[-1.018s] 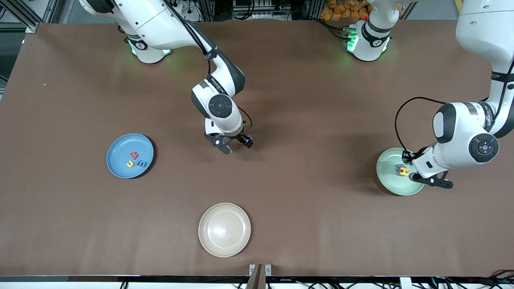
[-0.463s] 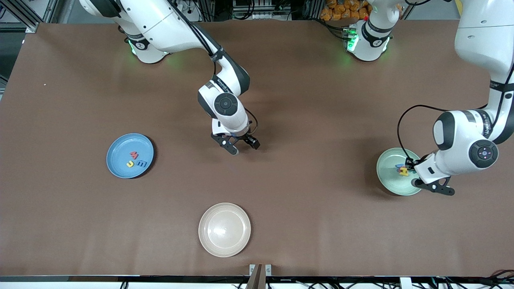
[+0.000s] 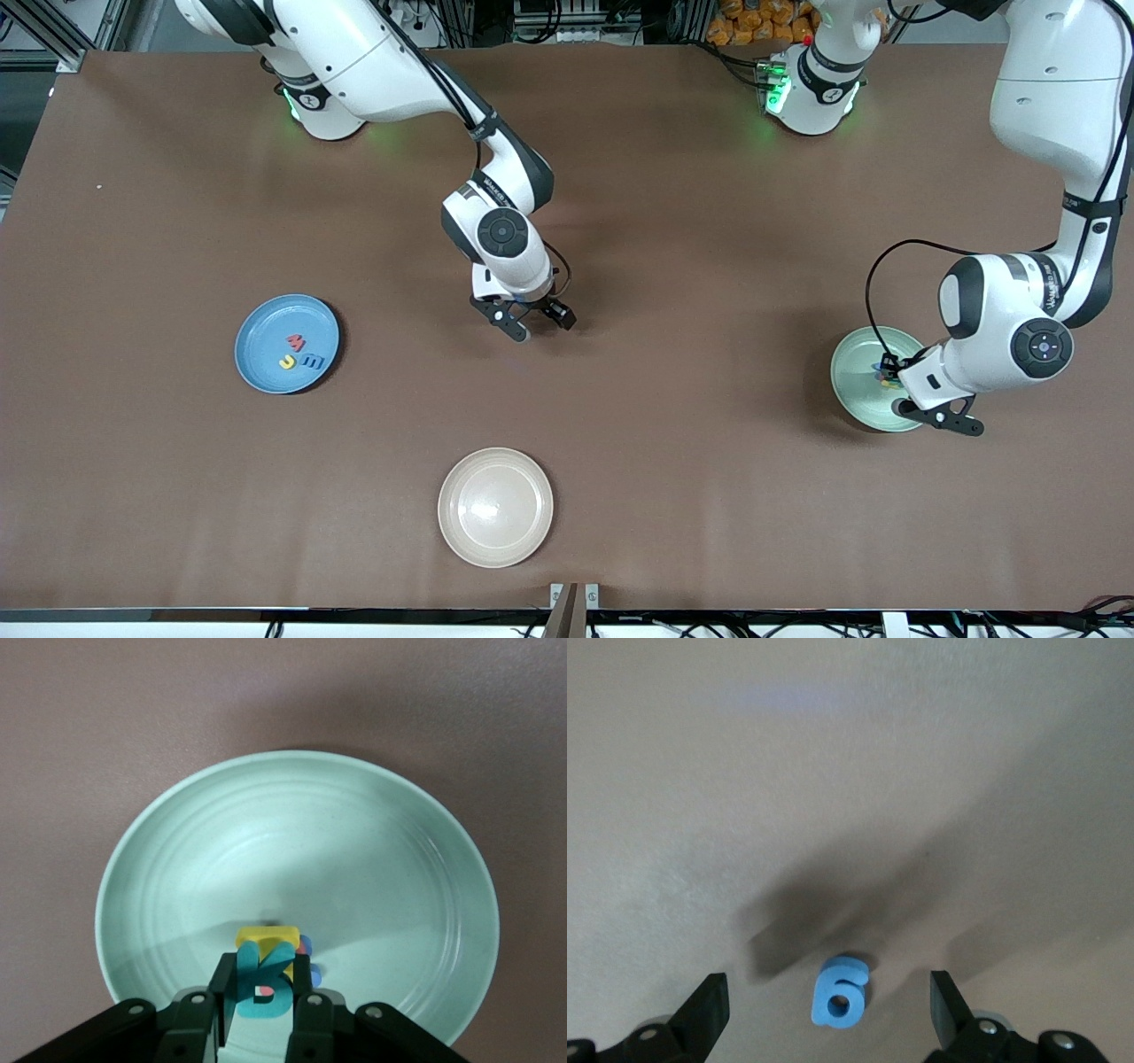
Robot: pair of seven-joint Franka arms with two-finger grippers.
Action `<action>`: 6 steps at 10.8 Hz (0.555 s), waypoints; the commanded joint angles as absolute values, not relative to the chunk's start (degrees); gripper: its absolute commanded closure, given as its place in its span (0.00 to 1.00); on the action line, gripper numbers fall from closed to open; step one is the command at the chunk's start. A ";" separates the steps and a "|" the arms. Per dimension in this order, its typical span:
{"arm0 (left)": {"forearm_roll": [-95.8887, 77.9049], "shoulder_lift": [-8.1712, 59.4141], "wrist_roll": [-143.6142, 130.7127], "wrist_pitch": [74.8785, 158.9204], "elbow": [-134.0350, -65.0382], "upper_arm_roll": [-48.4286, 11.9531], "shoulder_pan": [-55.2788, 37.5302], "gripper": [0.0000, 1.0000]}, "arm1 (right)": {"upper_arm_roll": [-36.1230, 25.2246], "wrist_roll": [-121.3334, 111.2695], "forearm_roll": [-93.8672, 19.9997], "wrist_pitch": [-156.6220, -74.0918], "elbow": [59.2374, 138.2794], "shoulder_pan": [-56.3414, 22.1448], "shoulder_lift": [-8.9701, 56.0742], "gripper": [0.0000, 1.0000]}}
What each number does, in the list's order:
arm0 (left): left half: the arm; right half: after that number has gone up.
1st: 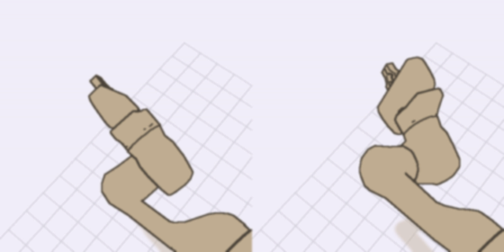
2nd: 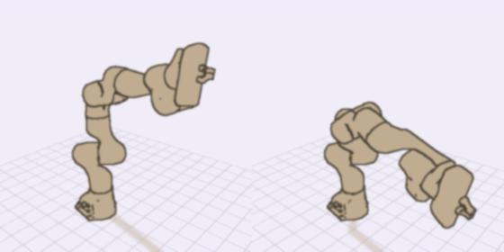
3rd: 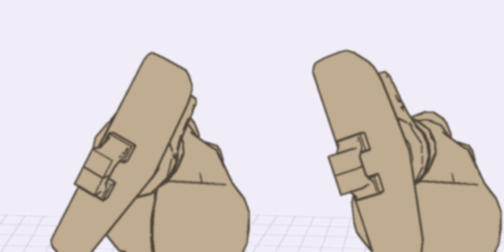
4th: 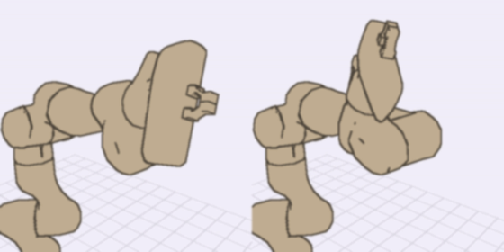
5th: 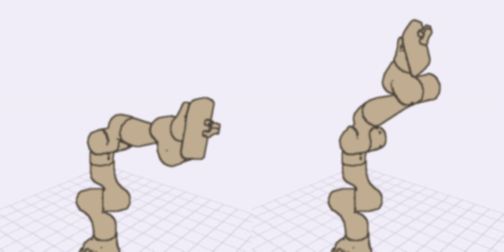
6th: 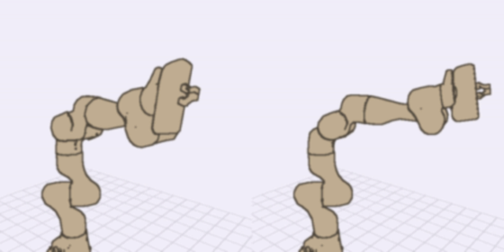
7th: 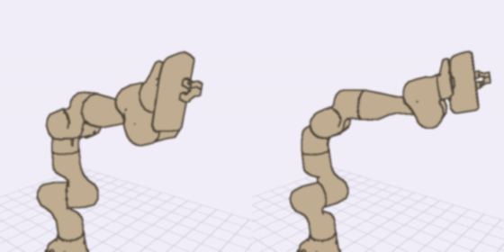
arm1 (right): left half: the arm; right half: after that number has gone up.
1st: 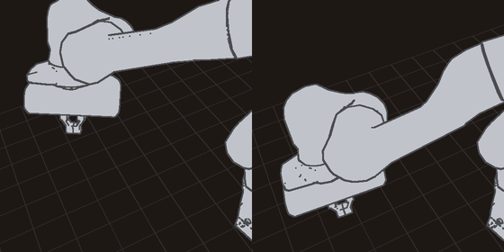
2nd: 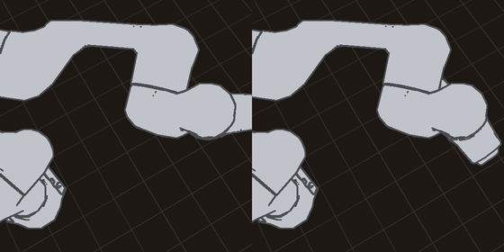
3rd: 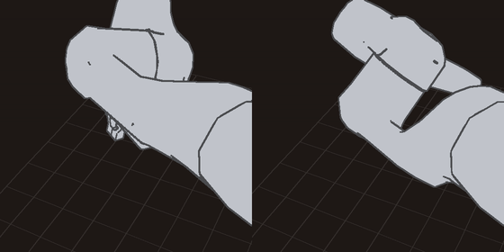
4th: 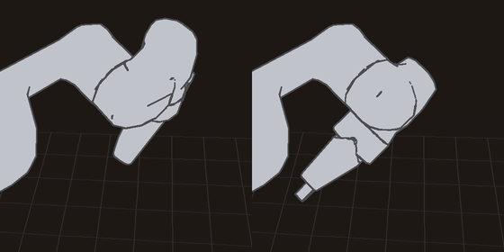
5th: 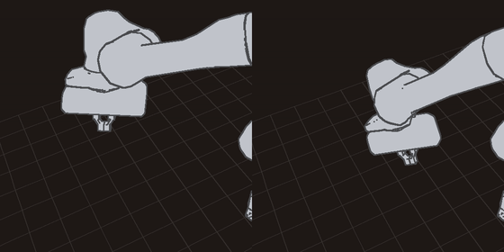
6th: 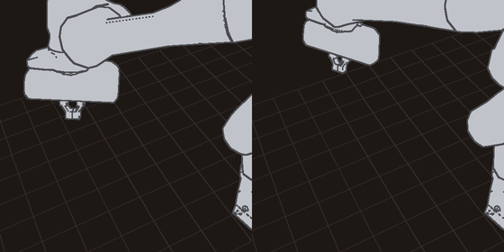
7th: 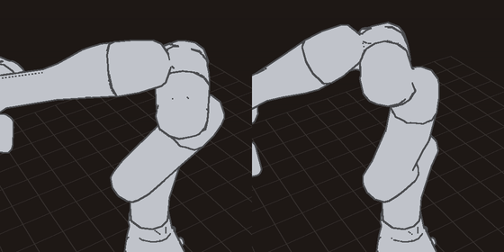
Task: Sort upper and lower case letters into plates
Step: 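Release the teal R on the green plate while the right gripper grasps the 6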
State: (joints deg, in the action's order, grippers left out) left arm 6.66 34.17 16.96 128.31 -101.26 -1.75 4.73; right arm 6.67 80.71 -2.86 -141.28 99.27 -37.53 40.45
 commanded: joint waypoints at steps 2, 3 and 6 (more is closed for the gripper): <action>7.30 34.63 16.87 128.50 -100.46 -1.49 4.22 0.24 | 6.33 82.53 -2.81 -141.68 98.00 -38.49 41.66 0.00; 7.38 34.28 17.31 128.41 -100.37 -1.49 4.22 0.00 | 6.33 82.44 -2.81 -141.77 98.09 -38.58 41.66 0.00; 7.56 32.53 17.23 127.36 -99.06 -1.49 3.26 0.00 | 6.33 82.44 -2.81 -142.03 98.09 -38.67 41.92 0.21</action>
